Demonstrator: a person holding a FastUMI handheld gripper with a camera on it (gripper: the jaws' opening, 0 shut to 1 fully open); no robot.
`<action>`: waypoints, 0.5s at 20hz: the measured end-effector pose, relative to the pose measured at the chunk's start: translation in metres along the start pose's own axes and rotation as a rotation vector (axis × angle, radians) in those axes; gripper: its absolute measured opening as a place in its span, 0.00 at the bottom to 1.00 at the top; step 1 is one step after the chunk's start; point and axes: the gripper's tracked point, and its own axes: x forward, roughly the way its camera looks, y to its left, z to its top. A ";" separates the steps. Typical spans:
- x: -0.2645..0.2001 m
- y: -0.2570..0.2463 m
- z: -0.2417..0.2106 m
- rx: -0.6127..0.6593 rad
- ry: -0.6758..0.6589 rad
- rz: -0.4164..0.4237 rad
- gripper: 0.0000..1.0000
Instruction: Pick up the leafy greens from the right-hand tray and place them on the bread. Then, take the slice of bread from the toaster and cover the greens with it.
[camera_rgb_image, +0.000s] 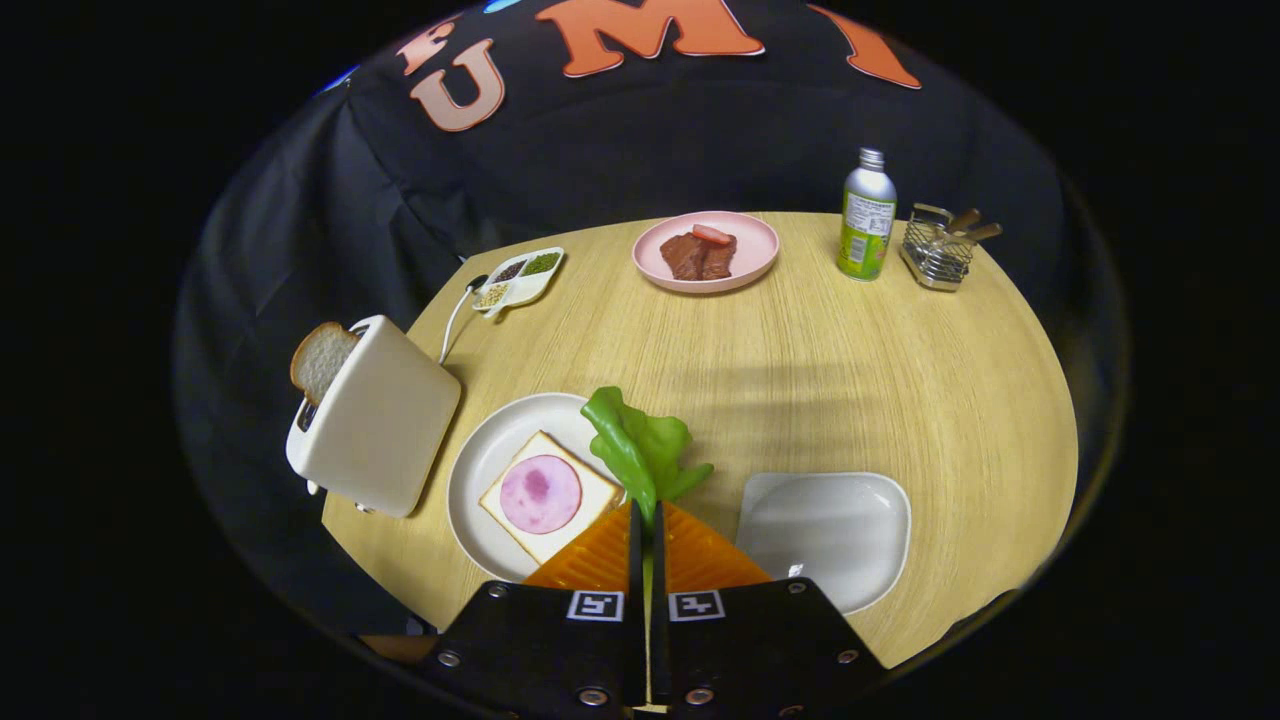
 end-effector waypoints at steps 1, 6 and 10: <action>0.001 0.007 0.002 -0.016 -0.003 0.013 0.02; 0.011 0.036 0.001 -0.064 0.010 0.066 0.02; 0.033 0.062 -0.002 -0.089 0.029 0.090 0.02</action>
